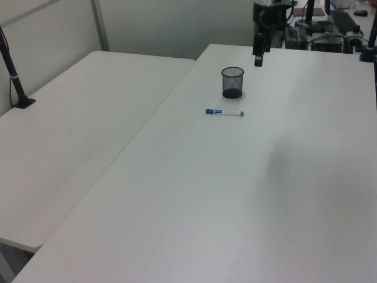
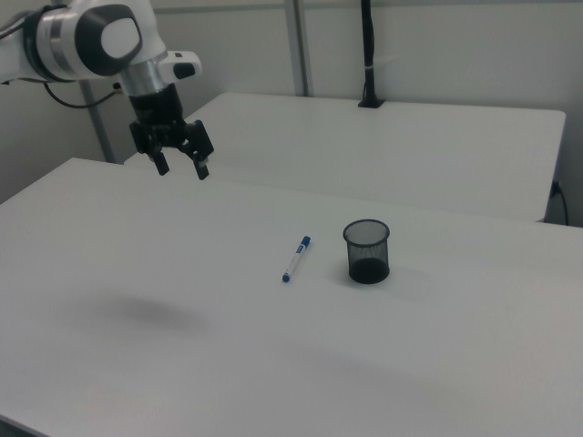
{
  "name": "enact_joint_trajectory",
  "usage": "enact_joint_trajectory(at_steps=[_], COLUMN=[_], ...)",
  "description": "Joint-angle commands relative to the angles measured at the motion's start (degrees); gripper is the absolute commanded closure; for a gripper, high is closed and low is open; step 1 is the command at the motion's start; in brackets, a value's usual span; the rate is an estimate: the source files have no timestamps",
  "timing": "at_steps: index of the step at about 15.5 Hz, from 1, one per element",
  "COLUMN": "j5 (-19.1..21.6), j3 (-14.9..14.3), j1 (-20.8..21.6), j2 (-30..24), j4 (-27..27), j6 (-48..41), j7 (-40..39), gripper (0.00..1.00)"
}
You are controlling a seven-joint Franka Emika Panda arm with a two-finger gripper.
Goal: Insert the marker
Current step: 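Move the open gripper over the white blue-capped marker, then lower the gripper and close it around the marker's middle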
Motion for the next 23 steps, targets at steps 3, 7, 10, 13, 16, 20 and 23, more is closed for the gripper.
enact_joint_trajectory(at_steps=[3, 7, 10, 13, 16, 20, 23], j5=[0.92, 0.57, 0.39, 0.56, 0.13, -0.4, -0.31], j3=[-0.74, -0.74, -0.74, -0.83, -0.83, -0.83, -0.83], j1=[-2.92, -5.03, -5.82, -6.0, -5.83, -6.0, -6.44], j2=[3.7, 7.47, 11.69, 16.88, 19.69, 24.44, 27.43], j4=[-0.02, 0.15, 1.03, 1.65, 1.65, 1.65, 1.73], j6=[6.26, 13.2, 18.13, 25.85, 30.43, 36.84, 42.29], j7=[-6.92, -7.53, -7.8, -6.92, -7.01, -7.01, -6.92], gripper=[0.0, 0.0, 0.0, 0.0, 0.0, 0.08, 0.19])
